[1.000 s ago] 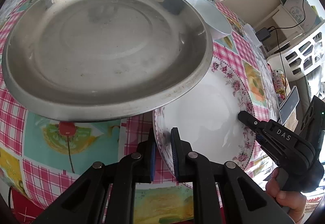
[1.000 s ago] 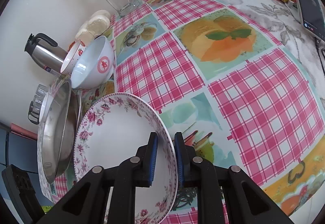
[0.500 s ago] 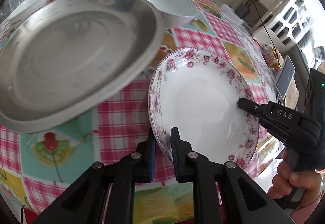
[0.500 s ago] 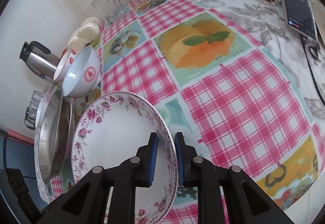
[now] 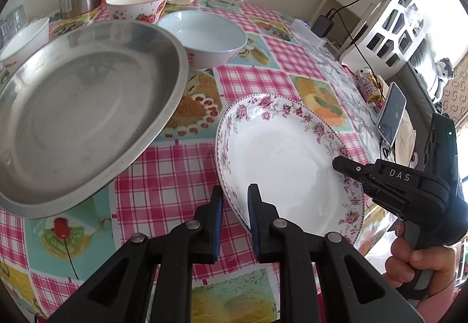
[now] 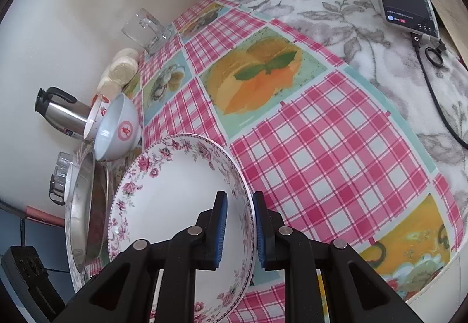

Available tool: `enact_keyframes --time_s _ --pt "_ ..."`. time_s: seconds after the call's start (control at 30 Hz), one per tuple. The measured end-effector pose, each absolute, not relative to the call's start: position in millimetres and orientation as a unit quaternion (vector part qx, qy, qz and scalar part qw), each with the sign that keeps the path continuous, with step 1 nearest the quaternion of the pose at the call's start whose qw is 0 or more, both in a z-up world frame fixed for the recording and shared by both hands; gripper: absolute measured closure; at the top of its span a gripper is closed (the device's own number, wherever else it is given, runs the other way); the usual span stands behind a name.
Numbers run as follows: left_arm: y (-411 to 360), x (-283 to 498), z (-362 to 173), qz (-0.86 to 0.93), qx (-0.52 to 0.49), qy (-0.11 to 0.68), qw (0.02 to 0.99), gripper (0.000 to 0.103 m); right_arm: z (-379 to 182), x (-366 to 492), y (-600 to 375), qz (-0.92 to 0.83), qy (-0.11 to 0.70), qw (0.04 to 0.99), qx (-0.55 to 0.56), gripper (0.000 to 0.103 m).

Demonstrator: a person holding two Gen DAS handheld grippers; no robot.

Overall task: Organize plates and bowls
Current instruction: 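Lift the floral plate with the right tool and carry it over the steel tray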

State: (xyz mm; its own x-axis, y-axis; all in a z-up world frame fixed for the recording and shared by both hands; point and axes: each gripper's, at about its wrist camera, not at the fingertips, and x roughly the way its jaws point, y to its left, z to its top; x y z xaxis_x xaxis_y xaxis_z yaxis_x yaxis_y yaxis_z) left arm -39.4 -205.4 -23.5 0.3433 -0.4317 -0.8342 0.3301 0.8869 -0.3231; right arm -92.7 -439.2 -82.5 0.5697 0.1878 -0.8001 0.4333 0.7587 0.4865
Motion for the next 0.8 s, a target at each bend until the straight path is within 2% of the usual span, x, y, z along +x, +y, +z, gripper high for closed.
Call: enact_keyframes --time_s 0.5,0.8 --pt "-177 -29 13 -0.239 -0.093 0.470 0.844 0.086 -41 -91 -416 -0.052 0.391 0.866 0.306 0.084" --pt "-147 -23 22 -0.225 -0.112 0.459 0.852 0.086 -32 -83 -388 -0.040 0.382 0.876 0.290 0.084"
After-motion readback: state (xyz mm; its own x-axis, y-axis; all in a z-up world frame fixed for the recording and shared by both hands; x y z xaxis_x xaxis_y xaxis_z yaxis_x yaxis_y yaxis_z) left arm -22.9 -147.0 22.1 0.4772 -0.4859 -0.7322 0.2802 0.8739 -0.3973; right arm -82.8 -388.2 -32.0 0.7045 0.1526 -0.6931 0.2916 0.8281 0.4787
